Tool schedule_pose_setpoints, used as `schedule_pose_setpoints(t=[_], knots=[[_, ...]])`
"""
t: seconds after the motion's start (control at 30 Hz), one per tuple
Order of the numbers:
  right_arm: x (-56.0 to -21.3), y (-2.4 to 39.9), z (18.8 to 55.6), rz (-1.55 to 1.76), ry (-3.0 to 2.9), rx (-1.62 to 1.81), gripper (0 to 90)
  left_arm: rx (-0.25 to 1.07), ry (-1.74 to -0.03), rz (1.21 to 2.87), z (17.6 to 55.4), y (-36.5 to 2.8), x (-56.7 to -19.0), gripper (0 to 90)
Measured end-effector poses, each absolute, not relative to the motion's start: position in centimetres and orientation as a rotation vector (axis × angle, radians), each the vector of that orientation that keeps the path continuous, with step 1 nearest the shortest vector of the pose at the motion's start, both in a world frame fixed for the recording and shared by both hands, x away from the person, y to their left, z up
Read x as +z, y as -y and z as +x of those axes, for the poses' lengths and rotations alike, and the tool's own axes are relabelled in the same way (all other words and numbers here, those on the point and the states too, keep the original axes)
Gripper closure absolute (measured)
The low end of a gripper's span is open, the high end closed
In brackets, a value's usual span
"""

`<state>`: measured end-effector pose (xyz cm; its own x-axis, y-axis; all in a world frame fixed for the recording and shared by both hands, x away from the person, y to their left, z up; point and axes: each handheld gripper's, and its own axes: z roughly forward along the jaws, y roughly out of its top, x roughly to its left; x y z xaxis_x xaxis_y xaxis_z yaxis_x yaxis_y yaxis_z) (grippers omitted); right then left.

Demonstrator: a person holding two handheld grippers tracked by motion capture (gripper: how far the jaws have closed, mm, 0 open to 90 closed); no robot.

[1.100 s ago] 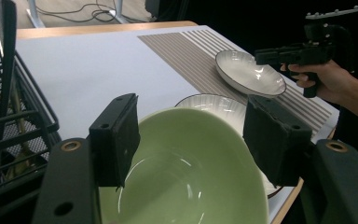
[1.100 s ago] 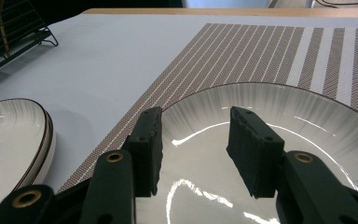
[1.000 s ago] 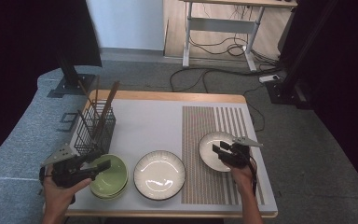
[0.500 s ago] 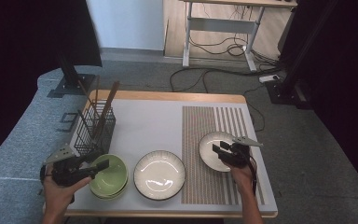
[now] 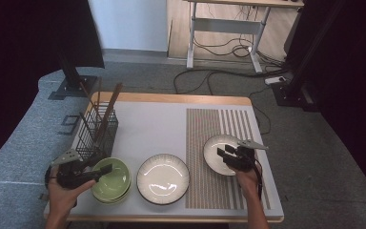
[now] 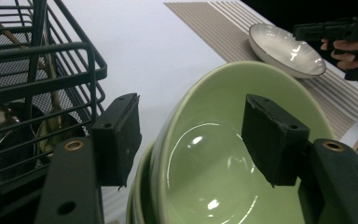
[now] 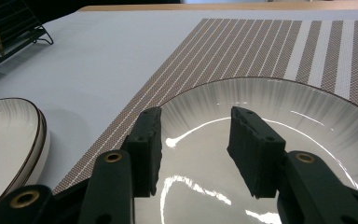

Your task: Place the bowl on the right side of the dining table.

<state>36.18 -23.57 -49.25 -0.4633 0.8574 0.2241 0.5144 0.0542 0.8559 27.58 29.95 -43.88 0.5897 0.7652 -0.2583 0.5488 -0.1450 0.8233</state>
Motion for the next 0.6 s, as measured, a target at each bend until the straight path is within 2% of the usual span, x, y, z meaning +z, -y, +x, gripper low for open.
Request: schedule_pose_setpoints(t=[0.3,0.4,0.53,0.6], knots=[[-49.44,23.83,36.22,1.395,-1.991,1.362,53.9,0.306,-1.075,1.853,27.80,-29.62,-44.49,49.6],[-49.49,23.87,36.26,1.402,-1.989,1.361,53.9,0.334,-1.076,1.868,27.80,-29.40,-44.67,55.9],[-49.54,23.79,36.28,1.403,-1.990,1.355,53.8,0.378,-1.081,1.868,27.76,-29.30,-44.84,68.8],[-49.52,23.81,36.26,1.408,-1.988,1.354,53.9,0.378,-1.075,1.875,27.75,-29.40,-44.87,71.0]])
